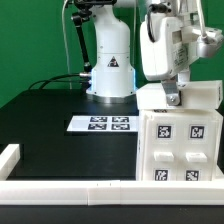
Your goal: Assemble cabinet
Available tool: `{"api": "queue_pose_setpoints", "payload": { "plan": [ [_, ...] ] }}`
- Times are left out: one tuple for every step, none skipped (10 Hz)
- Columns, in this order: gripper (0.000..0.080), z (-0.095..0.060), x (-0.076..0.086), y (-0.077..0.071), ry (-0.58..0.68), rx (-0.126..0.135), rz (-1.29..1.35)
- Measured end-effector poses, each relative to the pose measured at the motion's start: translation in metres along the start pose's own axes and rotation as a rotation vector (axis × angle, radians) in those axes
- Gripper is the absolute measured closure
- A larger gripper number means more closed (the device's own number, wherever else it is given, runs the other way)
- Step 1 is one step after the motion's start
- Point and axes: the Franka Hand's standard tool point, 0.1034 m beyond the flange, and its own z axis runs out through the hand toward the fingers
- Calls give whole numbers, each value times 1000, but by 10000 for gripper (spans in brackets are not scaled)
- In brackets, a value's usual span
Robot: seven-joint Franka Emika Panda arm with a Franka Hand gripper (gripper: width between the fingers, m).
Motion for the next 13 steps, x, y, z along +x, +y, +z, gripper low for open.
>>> {"api": "queue_pose_setpoints", "payload": {
  "plan": [
    [256,0,0,0,-3,-1,9],
    [256,0,0,-1,-5,1,-18],
    [173,0,-1,0,-5,1,-28],
    [59,0,-2,1,-5,0,-31],
    [59,-1,-3,1,-7,3,-66],
    [12,-5,-5,1,-11,6,-90],
    [3,-9,-8,0,-16,11,-102],
    [3,-15,-11,-1,-23,20,-106],
    [2,-22,-14,-2,-34,30,-109],
    [2,-28,-18,-5,-50,45,-98],
    [2,-27,-17,-5,-50,46,-107],
    [2,-25,-17,-4,-47,44,-141],
    [2,-25,-17,-4,-47,44,-143]
  ]
}}
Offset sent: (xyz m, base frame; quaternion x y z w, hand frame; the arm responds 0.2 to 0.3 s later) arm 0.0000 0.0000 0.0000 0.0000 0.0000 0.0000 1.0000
